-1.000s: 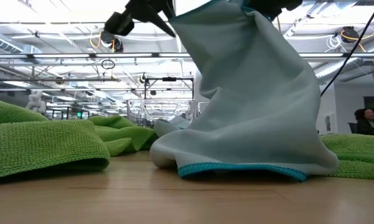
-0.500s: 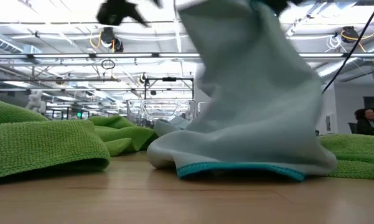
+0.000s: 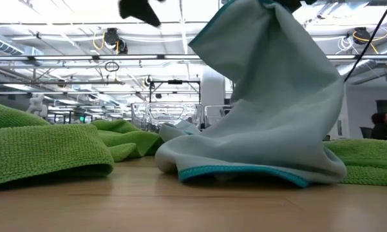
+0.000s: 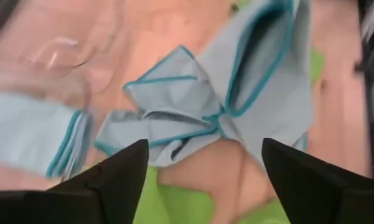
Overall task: Fold microfiber towels
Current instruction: Fold the bottom blue microfiber towel
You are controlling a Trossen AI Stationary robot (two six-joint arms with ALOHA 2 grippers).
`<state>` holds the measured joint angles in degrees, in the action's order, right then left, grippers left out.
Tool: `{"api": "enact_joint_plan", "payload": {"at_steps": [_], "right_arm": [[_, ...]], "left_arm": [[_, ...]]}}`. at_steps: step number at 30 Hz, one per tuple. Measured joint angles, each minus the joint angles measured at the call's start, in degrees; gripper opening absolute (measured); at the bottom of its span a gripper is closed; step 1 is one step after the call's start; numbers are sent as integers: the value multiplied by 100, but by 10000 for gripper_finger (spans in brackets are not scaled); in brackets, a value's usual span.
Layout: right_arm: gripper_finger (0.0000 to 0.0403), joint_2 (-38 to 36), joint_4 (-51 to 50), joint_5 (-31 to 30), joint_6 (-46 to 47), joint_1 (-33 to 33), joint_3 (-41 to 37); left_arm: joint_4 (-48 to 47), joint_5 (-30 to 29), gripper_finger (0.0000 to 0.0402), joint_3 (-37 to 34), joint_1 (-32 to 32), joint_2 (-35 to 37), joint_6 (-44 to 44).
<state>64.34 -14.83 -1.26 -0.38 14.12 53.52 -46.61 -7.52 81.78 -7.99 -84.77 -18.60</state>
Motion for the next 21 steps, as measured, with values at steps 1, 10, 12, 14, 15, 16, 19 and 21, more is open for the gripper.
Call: {"api": "enact_joint_plan", "payload": {"at_steps": [1,10,12,14,15,16,19,21], "right_arm": [[4,0,10,0,-4,20,2],[4,0,9,-15,118,90,2],[4,0,7,-15,120,90,2],[4,0,3,-16,120,90,2],[4,0,1,-17,120,88,2],[4,0,3,-17,120,89,2],[4,0,6,-20,120,88,2],[4,0,20,-28,122,88,2]], "left_arm": [[159,1,322,-31,-51,-126,283],[1763,-94,321,-109,-512,-1278,1380],[1792,-198,321,-109,-576,-1390,1324],[1715,-505,318,-109,-634,-1468,1161],[1637,-644,314,-109,-648,-1492,1095],[1620,-716,309,-109,-653,-1506,1001],[1648,-855,284,-109,-623,-1517,695],[1656,-920,256,-109,-608,-1520,579]]}}
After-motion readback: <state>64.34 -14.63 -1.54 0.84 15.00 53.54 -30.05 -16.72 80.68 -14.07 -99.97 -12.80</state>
